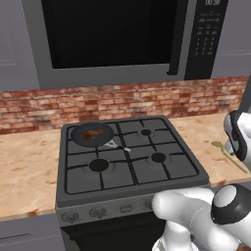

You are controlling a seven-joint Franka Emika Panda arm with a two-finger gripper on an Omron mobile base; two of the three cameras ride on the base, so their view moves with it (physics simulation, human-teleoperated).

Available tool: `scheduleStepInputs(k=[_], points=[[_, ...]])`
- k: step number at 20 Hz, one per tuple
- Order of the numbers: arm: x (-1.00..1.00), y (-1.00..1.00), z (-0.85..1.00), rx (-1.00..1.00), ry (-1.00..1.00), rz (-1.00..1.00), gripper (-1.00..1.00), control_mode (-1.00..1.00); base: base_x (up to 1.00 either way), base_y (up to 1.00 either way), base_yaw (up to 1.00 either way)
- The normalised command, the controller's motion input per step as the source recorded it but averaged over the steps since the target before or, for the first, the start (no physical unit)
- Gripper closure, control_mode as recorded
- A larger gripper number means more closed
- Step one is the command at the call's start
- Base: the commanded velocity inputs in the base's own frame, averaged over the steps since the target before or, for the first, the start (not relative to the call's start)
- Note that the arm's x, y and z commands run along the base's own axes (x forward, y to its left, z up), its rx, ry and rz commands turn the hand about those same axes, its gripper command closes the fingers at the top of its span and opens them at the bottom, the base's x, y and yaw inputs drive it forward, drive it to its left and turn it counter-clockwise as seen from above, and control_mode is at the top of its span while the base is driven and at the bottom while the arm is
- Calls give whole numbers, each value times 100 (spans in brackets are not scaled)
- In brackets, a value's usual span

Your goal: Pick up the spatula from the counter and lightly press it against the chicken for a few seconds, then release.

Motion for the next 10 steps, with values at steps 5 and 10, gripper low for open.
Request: scheduleStepInputs(k=[5,10], points=[[6,-9,-11,0,0,0,-100,-100,0,0,0],[2,-14,-9,1,0,0,-100,-100,0,0,0]])
